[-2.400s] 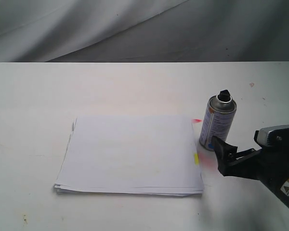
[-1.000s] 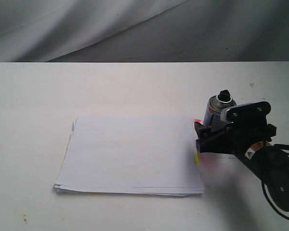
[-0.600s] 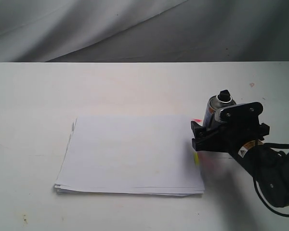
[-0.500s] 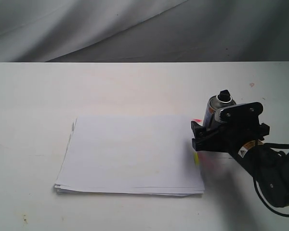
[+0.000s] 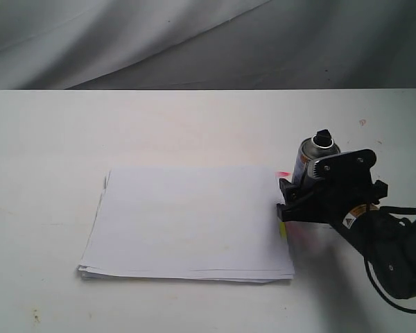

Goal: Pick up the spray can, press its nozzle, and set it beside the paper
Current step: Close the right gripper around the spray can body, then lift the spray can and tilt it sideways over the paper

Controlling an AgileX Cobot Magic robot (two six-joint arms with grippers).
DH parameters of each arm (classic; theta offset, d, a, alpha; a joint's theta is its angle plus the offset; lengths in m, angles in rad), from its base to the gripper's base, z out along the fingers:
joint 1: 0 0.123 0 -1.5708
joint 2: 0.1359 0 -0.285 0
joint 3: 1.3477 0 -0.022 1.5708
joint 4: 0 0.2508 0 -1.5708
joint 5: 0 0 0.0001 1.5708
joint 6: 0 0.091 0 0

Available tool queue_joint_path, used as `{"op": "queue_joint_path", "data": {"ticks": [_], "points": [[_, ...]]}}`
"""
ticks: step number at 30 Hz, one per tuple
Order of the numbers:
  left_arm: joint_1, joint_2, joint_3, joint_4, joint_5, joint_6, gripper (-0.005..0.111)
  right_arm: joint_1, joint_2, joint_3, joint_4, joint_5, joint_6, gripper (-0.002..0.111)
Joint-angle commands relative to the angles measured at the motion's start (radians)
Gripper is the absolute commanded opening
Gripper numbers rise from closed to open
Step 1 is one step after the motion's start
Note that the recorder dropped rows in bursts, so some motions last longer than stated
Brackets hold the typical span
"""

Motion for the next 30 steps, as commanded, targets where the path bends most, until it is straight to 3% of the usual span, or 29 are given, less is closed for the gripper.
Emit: {"op": "queue_joint_path", "data": {"ticks": [1,12,18,23,28,30], "points": [[0.002,-0.005,0.005,-0.009,-0.005,-0.002,0.010,0.002,0.002,-0.001,0.016,0.010,-0.013,0.058],[0.002,-0.005,0.005,-0.009,-0.005,-0.002,0.010,0.002,0.002,-0.001,0.016,0.005,-0.041,0.000],[0.002,-0.005,0.005,-0.009,-0.005,-0.002,0.010,0.002,-0.042,-0.001,0.032,0.047,-0.060,0.000],[0.002,-0.005,0.005,-0.009,-0.005,-0.002,0.010,0.002,-0.181,-0.001,0.095,0.202,-0.095,0.000],[0.002,-0.005,0.005,-0.009,-0.005,-0.002,0.010,0.002,-0.484,-0.001,0.274,0.462,-0.343,0.000],[0.002,-0.005,0.005,-0.009,-0.005,-0.002,0.010,0.002,-0.578,-0.013,0.305,0.543,-0.356,0.000]]}}
